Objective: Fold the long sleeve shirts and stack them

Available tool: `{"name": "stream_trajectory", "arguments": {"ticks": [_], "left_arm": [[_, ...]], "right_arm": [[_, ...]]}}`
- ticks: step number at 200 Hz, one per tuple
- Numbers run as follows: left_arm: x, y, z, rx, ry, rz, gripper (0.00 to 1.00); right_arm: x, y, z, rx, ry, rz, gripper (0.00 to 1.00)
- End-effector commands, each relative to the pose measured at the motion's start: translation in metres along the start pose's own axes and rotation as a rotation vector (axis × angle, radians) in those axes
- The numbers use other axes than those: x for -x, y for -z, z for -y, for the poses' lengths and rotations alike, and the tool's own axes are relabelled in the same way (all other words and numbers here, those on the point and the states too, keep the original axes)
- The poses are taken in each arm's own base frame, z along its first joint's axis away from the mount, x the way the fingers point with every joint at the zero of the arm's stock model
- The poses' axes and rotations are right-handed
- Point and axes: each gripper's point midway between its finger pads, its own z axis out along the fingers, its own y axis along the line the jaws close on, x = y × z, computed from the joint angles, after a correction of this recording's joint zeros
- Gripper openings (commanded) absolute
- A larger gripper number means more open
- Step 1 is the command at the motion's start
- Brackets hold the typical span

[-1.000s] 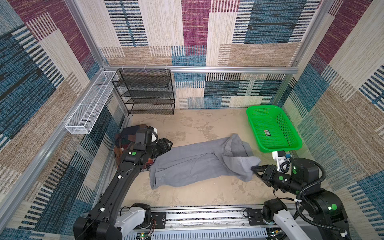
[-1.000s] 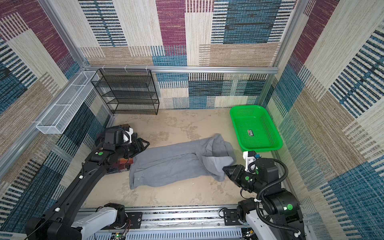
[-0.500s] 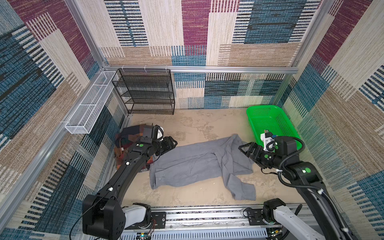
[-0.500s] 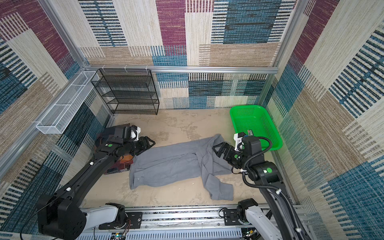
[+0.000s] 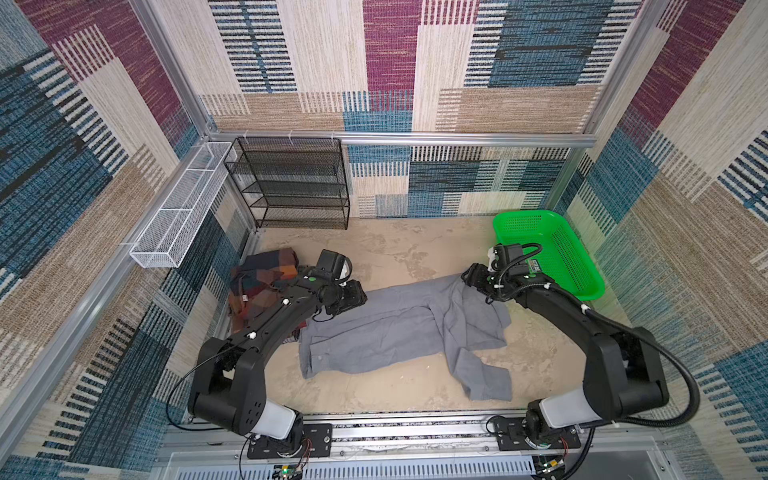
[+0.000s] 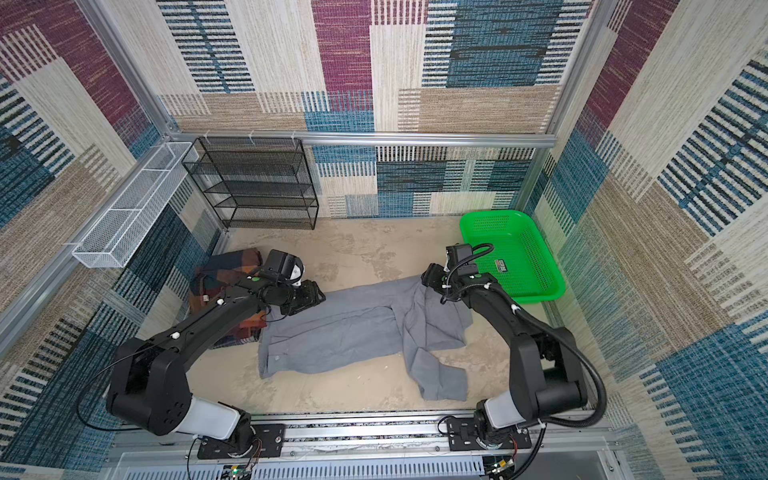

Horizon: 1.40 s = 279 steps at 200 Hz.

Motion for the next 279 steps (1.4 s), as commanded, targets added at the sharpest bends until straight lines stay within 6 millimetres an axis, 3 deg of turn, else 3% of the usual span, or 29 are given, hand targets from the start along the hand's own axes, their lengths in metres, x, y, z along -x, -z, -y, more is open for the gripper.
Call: {"name": "stream_trajectory", "arguments": {"ticks": [1, 64, 90, 114, 159, 191, 201, 210, 247, 265, 279], "left_arm": [[-0.002, -0.009, -0.009, 0.061, -0.027, -0.011, 0.59], [-0.011, -0.033, -0.027, 0.116, -0.003, -0.048, 0.58], [-0.015, -0.041, -0.035, 0.142, -0.002, -0.062, 0.57], [-0.020, -0.048, -0.040, 0.146, 0.008, -0.076, 0.57], [-0.026, -0.054, -0.046, 0.162, 0.005, -0.097, 0.57], [-0.027, -0.053, -0.047, 0.164, 0.000, -0.101, 0.57], [-0.026, -0.054, -0.046, 0.162, 0.000, -0.100, 0.57], [-0.026, -0.054, -0.047, 0.164, 0.000, -0.101, 0.57], [-0.027, -0.059, -0.048, 0.166, 0.002, -0.113, 0.57], [-0.026, -0.059, -0.048, 0.166, 0.005, -0.113, 0.57], [-0.025, -0.059, -0.047, 0.162, 0.006, -0.114, 0.57]], "right_arm": [[0.022, -0.021, -0.006, 0.032, 0.009, 0.044, 0.48], [0.025, -0.057, 0.006, 0.006, -0.004, 0.015, 0.21], [0.018, -0.052, 0.010, 0.011, -0.008, 0.018, 0.08], [-0.001, -0.045, 0.019, 0.015, -0.021, -0.003, 0.00], [-0.041, -0.026, 0.055, -0.049, -0.059, 0.005, 0.01], [-0.041, -0.016, 0.075, -0.072, -0.083, 0.015, 0.12], [-0.039, -0.012, 0.071, -0.046, -0.086, 0.013, 0.22], [-0.034, -0.007, 0.065, -0.024, -0.084, 0.017, 0.23], [-0.003, 0.028, 0.005, 0.211, -0.046, 0.094, 0.26], [-0.004, 0.023, -0.019, 0.336, -0.022, 0.050, 0.26], [-0.014, 0.007, -0.029, 0.383, -0.016, -0.025, 0.25]]}}
